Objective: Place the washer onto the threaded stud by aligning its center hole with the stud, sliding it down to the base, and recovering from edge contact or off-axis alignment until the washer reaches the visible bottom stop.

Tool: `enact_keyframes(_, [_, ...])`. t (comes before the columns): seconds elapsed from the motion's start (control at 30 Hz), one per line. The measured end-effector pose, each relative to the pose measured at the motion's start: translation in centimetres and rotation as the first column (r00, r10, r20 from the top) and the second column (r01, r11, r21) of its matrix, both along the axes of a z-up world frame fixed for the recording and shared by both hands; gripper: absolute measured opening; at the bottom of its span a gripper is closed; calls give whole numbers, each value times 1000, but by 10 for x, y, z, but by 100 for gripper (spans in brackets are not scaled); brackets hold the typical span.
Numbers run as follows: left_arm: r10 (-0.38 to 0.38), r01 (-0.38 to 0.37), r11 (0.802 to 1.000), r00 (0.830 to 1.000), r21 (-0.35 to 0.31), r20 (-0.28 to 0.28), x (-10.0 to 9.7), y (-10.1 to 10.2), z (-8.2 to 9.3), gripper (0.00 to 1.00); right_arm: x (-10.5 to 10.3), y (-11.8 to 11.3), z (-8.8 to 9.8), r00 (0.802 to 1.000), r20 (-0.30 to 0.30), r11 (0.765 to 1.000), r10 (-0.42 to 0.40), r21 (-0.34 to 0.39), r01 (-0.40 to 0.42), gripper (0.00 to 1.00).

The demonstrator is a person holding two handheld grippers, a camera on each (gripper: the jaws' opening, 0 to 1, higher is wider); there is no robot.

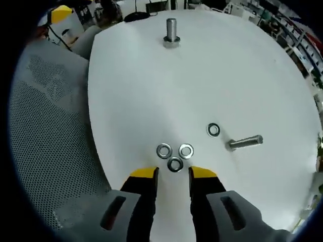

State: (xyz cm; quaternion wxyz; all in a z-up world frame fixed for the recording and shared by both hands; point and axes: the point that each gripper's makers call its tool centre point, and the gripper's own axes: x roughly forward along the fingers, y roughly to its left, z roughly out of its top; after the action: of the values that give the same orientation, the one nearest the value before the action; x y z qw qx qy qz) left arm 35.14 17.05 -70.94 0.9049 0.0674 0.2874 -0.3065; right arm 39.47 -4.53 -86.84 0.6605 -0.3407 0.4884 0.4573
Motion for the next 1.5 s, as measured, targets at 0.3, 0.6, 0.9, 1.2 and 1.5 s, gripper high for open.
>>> enact_keyframes(0.3, [9, -9, 1000, 1000, 0, -2, 0, 3, -1, 21, 4, 4, -2, 999, -21, 997, 46, -58, -47, 20])
enact_keyframes(0.6, [10, -10, 1000, 1000, 5, -6, 0, 4, -2, 20, 6, 5, -3, 992, -76, 978, 103, -176, -115, 15])
enact_keyframes(0.9, [9, -9, 1000, 1000, 12, -1, 0, 4, -1, 20, 6, 7, -3, 992, -86, 958, 97, -261, -116, 15])
enact_keyframes(1.2, [25, -25, 999, 1000, -47, -1, 1, 2, 5, 20, 5, 5, -3, 994, -81, 948, 78, -302, -99, 15])
enact_keyframes(1.5, [27, -25, 997, 999, -71, 23, 2, 0, 11, 22, 3, 3, -2, 998, -37, 955, 49, -292, -57, 15])
